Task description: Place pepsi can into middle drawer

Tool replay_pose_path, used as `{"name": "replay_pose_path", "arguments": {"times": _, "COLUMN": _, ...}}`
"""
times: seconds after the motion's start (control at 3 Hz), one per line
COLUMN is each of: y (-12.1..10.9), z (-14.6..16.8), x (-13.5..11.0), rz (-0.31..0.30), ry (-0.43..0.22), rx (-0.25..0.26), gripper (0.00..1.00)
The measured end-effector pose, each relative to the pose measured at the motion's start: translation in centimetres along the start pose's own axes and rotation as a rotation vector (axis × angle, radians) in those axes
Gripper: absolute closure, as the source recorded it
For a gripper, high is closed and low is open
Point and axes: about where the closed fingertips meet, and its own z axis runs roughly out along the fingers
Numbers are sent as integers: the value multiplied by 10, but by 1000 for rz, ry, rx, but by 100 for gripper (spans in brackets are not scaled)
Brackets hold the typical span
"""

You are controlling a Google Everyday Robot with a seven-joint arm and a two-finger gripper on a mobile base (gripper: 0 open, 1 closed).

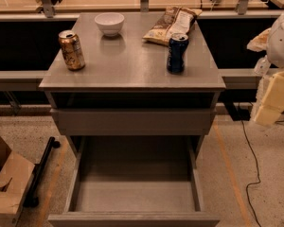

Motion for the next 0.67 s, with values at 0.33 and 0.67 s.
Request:
{"name": "replay_pose_path", "arguments": {"times": 0.33, "y": 0, "z": 0, "x": 0, "rz": 0, "ry": 0, "rx": 0, "gripper": 0}}
{"name": "replay_pose_path", "arguments": {"times": 0.67, "y": -10, "z": 9, "x": -3, "rz": 13, "ry": -57, "rx": 18, "gripper": 0}}
